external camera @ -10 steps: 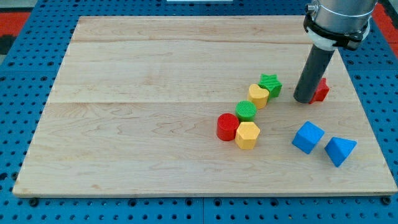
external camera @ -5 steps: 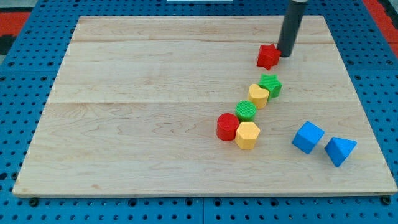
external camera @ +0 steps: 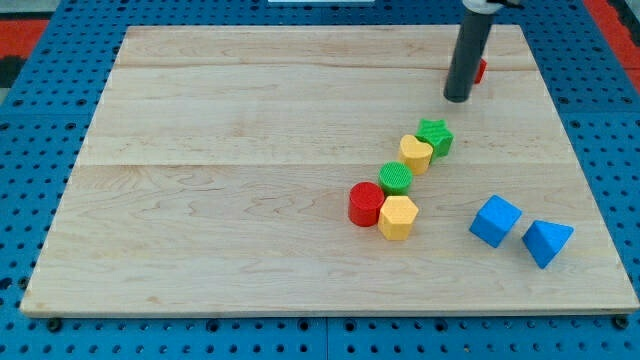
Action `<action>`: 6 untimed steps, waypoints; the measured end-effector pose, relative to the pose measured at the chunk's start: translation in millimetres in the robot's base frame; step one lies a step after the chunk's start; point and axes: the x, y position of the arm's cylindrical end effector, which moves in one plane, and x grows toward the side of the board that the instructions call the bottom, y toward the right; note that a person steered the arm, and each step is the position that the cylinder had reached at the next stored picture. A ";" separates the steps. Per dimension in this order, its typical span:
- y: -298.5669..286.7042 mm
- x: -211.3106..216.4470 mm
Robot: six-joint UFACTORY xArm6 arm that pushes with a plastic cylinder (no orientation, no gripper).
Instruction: Push the red star vertically to the top of the cube
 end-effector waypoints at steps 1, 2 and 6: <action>6.6 -30.3; 6.5 -89.3; 73.5 -82.4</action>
